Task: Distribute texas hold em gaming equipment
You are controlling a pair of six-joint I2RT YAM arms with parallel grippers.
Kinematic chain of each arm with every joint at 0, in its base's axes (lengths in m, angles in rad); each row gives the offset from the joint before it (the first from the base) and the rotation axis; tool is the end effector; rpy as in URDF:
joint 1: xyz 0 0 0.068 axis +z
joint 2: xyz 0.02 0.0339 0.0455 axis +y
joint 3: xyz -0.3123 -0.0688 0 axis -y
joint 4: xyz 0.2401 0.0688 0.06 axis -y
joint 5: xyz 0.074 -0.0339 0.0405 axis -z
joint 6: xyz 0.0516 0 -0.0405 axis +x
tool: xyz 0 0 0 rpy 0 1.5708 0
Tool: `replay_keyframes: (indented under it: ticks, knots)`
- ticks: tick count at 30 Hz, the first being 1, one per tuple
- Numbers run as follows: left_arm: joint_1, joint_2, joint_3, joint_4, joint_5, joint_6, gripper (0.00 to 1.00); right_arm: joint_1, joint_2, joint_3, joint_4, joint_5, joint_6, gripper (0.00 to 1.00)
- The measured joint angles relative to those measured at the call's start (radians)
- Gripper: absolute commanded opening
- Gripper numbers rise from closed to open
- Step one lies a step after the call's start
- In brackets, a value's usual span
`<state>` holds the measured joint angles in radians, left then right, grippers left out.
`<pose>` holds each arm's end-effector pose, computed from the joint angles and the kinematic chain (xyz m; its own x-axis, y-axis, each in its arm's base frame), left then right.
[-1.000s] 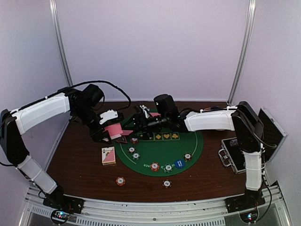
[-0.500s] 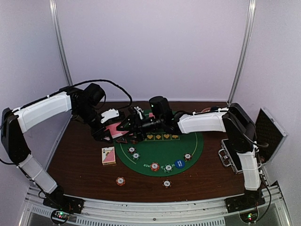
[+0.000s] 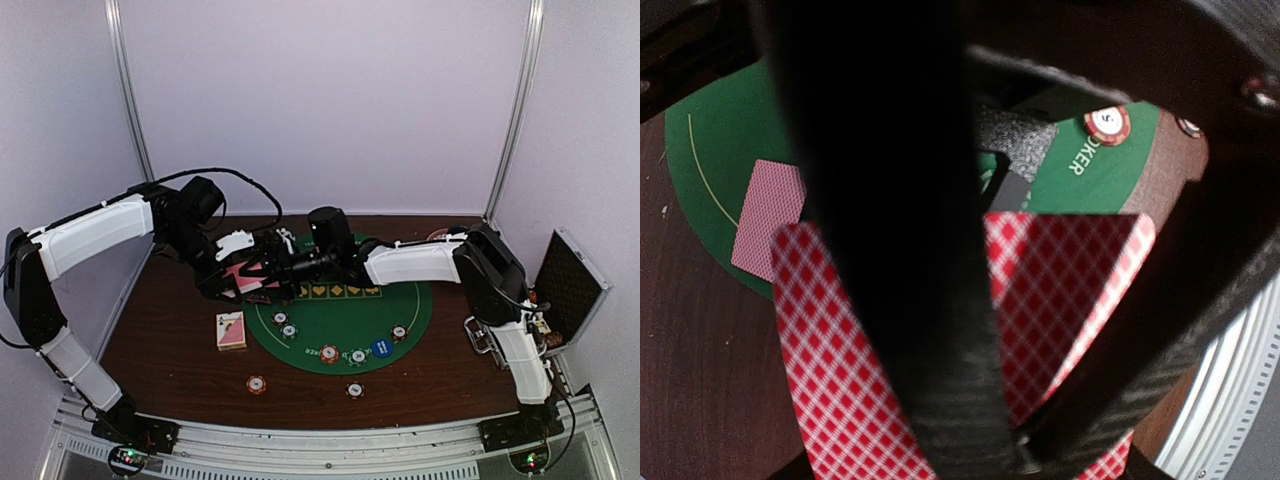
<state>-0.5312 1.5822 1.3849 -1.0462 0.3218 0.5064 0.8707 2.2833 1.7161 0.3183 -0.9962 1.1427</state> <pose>0.2593 -0.1713 0.3211 -0.4384 0.7912 -0.4264 0.8929 0.4376 -0.1060 0.3263 0.4545 0.2463 -0.9209 -0.3257 -0.2142 -0.2458 0.0585 0.9676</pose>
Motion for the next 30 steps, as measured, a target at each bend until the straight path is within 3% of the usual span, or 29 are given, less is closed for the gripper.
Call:
replay_keyframes:
  ticks: [14,30]
  knots:
    - [0.000,0.000,0.000,-0.003,-0.005,0.000,0.00,-0.021,0.007,-0.008,0.008,-0.020,0.007,0.56]
    - [-0.002,0.000,0.000,-0.003,-0.004,0.000,0.00,-0.032,-0.078,-0.072,-0.060,-0.021,-0.045,0.49]
